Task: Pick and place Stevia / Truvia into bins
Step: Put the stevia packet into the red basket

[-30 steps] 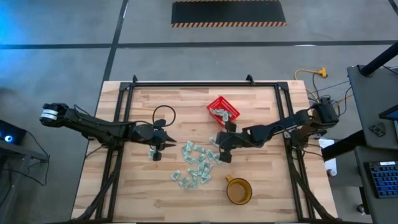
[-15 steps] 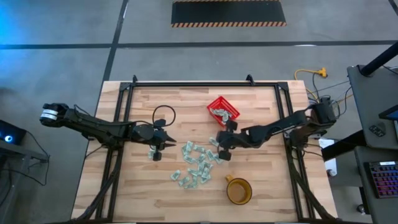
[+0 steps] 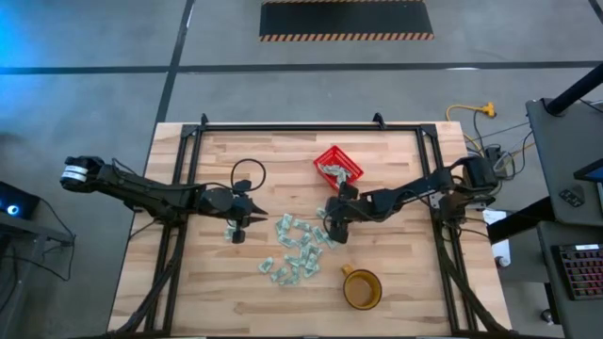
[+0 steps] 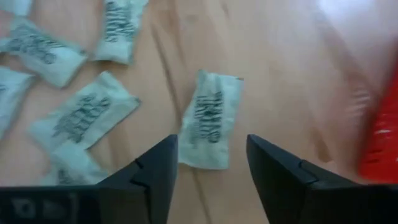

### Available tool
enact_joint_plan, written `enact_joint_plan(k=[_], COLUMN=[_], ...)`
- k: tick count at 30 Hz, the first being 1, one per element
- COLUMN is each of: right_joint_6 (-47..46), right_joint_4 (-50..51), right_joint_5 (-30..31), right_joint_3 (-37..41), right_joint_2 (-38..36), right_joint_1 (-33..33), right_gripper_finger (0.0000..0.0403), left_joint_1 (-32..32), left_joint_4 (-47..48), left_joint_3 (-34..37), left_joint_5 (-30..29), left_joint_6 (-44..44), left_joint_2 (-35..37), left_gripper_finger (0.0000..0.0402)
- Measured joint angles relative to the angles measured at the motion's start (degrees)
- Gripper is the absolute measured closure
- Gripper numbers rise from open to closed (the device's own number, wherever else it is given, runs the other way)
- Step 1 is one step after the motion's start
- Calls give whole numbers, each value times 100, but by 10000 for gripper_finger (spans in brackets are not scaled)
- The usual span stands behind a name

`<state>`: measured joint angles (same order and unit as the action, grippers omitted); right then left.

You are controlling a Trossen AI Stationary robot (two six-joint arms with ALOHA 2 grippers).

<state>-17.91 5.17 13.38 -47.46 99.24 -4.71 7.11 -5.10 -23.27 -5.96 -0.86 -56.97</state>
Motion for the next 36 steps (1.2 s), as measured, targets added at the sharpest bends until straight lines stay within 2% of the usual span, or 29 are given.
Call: enact_joint_plan(k=[5, 12, 16, 23, 30, 36], right_joint_6=[-100, -190, -179, -14, 205, 667], right_joint_4=[-22, -50, -56, -83, -71, -50], right_joint_5=[-193, -185, -195, -168, -147, -20], right_joint_3=[0, -20, -22, -22, -61, -210], right_joint_2=[143, 391, 400, 411, 298, -232], right_joint_1=[2, 11, 7, 9, 4, 7], right_gripper_finger=[202, 210, 255, 380, 394, 394], left_joint_1=[0, -1, -1, 0, 0, -2], left_joint_4=[0, -9, -32, -47, -46, -44], left_joint_3=[0, 0, 0, 0, 0, 2], left_joint_5=[0, 2, 2, 2, 2, 2], left_joint_6=[0, -15, -20, -22, -24, -24], left_joint_2=[0, 0, 0, 0, 0, -2], left_gripper_finger=[347, 347, 347, 347, 347, 347])
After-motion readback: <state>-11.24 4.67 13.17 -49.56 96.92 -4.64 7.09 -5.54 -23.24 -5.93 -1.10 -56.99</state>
